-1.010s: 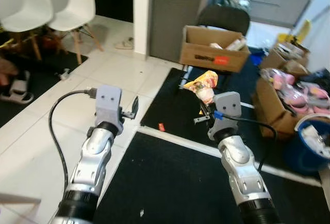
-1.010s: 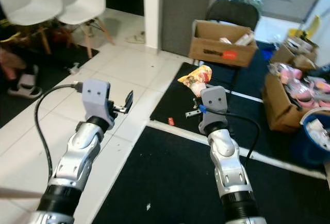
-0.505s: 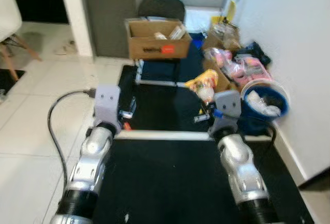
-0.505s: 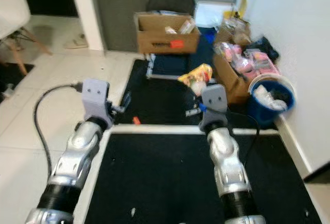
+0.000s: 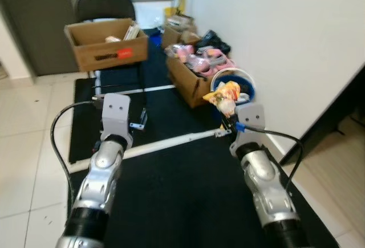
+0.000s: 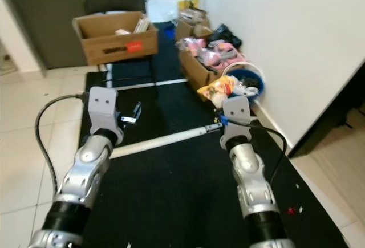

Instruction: Picking trash to rubbish bin

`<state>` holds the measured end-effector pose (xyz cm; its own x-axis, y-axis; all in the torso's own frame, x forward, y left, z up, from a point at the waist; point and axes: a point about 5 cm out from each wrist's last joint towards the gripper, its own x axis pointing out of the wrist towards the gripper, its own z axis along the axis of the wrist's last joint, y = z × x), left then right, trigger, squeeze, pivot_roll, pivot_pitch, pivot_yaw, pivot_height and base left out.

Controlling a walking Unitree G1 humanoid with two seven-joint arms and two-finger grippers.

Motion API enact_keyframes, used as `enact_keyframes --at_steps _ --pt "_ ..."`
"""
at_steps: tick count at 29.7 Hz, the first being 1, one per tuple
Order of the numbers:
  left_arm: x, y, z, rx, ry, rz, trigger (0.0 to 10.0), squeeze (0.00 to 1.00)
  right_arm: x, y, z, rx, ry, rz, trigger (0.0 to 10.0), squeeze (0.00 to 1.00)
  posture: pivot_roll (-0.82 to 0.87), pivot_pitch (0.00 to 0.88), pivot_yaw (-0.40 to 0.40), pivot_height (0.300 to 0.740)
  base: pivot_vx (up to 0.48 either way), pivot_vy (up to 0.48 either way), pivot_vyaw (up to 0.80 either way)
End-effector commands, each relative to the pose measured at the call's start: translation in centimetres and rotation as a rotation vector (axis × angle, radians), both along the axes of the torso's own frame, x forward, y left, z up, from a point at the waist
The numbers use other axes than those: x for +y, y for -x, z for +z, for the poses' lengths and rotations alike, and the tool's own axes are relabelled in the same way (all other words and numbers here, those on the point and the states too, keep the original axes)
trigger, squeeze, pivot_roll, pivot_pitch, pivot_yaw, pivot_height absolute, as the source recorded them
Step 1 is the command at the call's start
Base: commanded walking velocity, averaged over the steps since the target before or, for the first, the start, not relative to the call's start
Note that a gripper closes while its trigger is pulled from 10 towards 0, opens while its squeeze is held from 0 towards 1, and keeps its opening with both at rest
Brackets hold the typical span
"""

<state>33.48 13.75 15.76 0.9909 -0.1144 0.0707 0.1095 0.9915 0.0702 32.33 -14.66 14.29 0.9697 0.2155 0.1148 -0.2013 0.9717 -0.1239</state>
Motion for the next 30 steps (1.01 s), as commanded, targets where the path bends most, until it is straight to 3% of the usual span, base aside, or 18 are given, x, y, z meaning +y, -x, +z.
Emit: enact_keyframes --at_steps 1,11,30 --pt "0.3 0.1 -0.7 0.029 0.011 0.012 10.0 0.0 0.6 0.2 -1.2 0.063 -0.01 0.035 10.0 0.0 -0.09 0.069 -0.024 0.74 0.0 0.0 0.0" --pt "0.5 0.0 -0.7 0.033 -0.016 0.015 10.0 0.0 1.2 0.2 -1.4 0.065 -0.004 0.059 10.0 0.0 -0.08 0.071 -0.038 0.74 0.0 0.0 0.0" --pt "0.5 0.9 -1.4 0.045 -0.021 -0.002 10.0 0.0 0.9 1.1 -2.3 0.104 -0.015 0.057 10.0 0.0 -0.08 0.071 -0.033 0.74 0.357 0.0 0.0"
